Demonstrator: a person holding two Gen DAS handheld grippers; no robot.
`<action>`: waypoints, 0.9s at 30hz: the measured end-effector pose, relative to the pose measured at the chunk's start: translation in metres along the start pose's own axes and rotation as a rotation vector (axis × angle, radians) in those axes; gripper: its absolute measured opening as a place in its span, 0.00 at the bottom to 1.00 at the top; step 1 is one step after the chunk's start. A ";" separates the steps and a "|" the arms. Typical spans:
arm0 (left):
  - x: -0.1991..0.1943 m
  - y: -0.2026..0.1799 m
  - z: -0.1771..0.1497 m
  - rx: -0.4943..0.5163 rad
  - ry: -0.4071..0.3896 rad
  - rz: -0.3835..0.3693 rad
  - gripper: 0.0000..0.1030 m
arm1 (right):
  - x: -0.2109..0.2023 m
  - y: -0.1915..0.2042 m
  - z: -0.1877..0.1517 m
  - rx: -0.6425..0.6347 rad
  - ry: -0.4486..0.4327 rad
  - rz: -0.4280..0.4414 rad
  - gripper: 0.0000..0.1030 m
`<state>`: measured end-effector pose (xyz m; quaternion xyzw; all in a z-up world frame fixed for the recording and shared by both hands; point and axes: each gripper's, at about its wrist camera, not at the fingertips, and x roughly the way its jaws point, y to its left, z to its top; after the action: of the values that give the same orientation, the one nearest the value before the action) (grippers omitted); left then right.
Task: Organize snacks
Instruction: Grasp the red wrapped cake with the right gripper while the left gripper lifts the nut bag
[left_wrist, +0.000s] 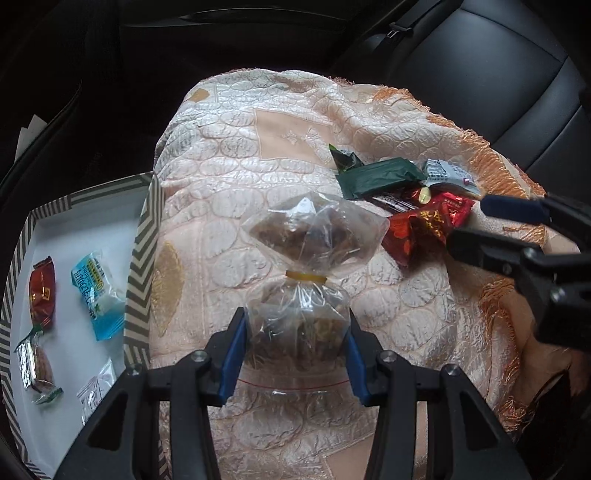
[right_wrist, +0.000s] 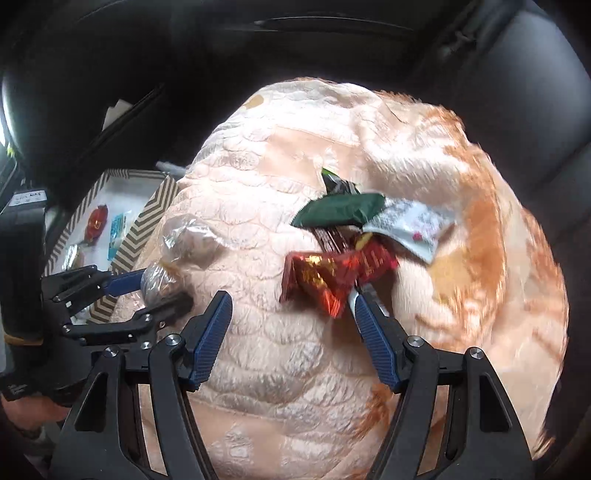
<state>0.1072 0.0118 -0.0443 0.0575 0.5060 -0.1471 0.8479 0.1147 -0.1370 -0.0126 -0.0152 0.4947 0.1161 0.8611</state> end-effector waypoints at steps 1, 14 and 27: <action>0.000 0.001 -0.001 -0.002 0.000 0.002 0.49 | 0.004 0.004 0.009 -0.070 0.017 -0.016 0.68; 0.006 0.003 -0.006 -0.019 0.004 0.006 0.49 | 0.060 0.021 0.032 -0.673 0.325 -0.107 0.68; 0.007 0.004 -0.006 -0.036 0.003 0.010 0.49 | 0.080 0.017 0.034 -0.587 0.355 -0.098 0.29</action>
<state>0.1070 0.0159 -0.0536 0.0448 0.5095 -0.1337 0.8488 0.1787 -0.1013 -0.0623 -0.3060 0.5809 0.2077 0.7251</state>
